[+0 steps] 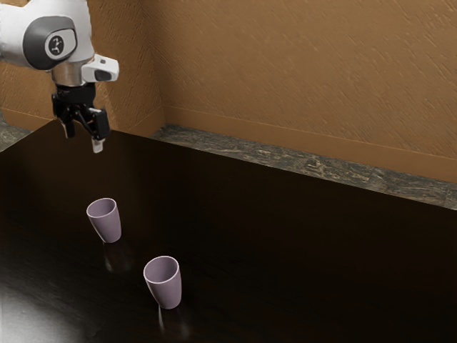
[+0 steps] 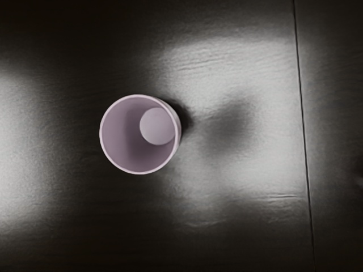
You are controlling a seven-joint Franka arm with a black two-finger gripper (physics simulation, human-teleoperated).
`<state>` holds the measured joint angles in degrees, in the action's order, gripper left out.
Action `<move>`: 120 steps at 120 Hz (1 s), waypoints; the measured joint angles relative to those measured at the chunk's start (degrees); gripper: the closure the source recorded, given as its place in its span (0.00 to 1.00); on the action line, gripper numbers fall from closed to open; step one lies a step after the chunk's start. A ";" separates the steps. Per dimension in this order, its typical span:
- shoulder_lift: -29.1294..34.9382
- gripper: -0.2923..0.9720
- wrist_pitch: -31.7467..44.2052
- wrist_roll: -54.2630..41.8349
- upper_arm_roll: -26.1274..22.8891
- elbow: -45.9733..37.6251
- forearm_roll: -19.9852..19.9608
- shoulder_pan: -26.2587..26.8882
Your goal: Place the left cup onto the right cup
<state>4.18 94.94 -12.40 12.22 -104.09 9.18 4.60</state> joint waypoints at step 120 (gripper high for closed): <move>-8.31 0.23 14.23 4.52 0.00 -10.80 -10.31 -8.68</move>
<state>-4.13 109.17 -7.88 12.21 -114.90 -1.12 -4.08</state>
